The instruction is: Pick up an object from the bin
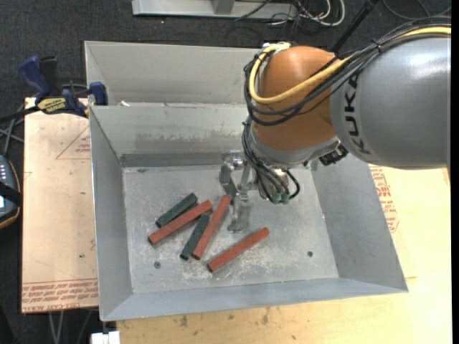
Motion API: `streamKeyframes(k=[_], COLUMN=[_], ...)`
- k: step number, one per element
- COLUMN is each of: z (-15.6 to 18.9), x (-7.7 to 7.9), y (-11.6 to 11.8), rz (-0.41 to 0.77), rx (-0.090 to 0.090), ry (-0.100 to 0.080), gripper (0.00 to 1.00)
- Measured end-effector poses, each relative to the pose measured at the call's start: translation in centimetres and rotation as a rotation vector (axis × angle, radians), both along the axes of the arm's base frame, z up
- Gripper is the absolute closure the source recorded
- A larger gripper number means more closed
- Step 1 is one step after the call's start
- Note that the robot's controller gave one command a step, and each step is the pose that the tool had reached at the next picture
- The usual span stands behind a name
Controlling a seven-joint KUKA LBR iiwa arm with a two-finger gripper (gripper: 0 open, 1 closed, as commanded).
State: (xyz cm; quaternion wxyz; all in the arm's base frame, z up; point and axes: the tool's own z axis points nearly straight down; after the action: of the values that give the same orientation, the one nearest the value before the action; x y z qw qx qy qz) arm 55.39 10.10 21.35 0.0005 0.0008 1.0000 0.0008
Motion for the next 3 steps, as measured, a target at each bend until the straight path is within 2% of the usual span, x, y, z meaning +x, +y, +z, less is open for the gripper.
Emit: streamKeyframes(k=[1,2,3], z=[0.0,-3.0,-10.5], x=[0.0,0.6,-0.8], y=[0.0,-0.1,1.8], rz=[0.000,0.090,0.237], rx=[0.000,0.000,0.000], ry=[0.000,-0.006,-0.004], gripper=[0.00,0.00,0.00])
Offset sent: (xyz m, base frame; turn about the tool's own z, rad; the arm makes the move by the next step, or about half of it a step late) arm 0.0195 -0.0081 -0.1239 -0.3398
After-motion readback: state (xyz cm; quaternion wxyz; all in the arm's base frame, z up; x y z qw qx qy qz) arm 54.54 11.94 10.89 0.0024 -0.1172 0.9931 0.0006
